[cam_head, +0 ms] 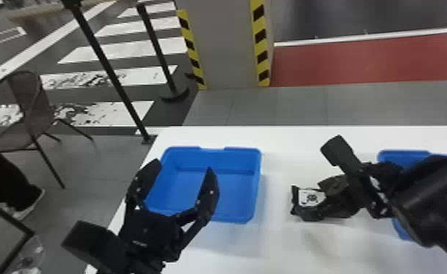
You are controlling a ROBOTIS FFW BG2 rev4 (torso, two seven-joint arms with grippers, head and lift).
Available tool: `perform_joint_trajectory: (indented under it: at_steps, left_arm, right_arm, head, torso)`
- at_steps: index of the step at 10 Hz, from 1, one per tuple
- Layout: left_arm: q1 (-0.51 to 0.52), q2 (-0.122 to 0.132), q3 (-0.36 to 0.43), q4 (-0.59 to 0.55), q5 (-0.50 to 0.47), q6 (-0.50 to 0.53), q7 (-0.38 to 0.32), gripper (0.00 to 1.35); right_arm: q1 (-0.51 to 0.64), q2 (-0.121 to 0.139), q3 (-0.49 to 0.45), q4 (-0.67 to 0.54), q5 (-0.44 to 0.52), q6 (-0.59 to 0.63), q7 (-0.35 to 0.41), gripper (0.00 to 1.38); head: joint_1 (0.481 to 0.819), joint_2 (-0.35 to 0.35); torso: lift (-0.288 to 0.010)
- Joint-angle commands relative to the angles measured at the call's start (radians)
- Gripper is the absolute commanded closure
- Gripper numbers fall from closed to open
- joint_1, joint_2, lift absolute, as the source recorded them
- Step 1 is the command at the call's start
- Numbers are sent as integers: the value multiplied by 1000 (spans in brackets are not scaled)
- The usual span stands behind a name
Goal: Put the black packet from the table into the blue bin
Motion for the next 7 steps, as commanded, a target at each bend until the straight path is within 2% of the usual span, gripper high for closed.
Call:
perform_joint_trajectory:
  at_steps: [1, 2, 3, 4, 6, 7]
  left_arm:
    - [-2, 0, 1, 2, 0, 0, 0, 107]
    - [0, 0, 3, 2, 2, -5, 0, 107]
    - [3, 0, 5, 2, 6, -5, 2, 107]
    - [3, 0, 5, 2, 6, -9, 0, 107]
    - [10, 0, 9, 5, 10, -17, 2, 107]
    - [15, 2, 13, 5, 12, -19, 2, 107]
  right_arm:
    - [-9, -2, 31, 0, 23, 30, -7, 78]
    - [-9, -2, 41, -2, 35, 43, -10, 200]
    - [-7, -2, 41, -12, 39, 60, -24, 734]
    - [-2, -2, 41, -17, 39, 75, -33, 929]
    - [11, -2, 39, -42, 39, 80, -37, 1171]
    - [18, -4, 33, -74, 37, 80, -39, 1173]
  head:
    - [695, 291]
    - [695, 286]
    - [695, 284]
    - [695, 284]
    - [695, 283]
    - [695, 288]
  torso:
    - [-110]
    - [-110]
    - [-110]
    - [-110]
    - [-110]
    - [-110]
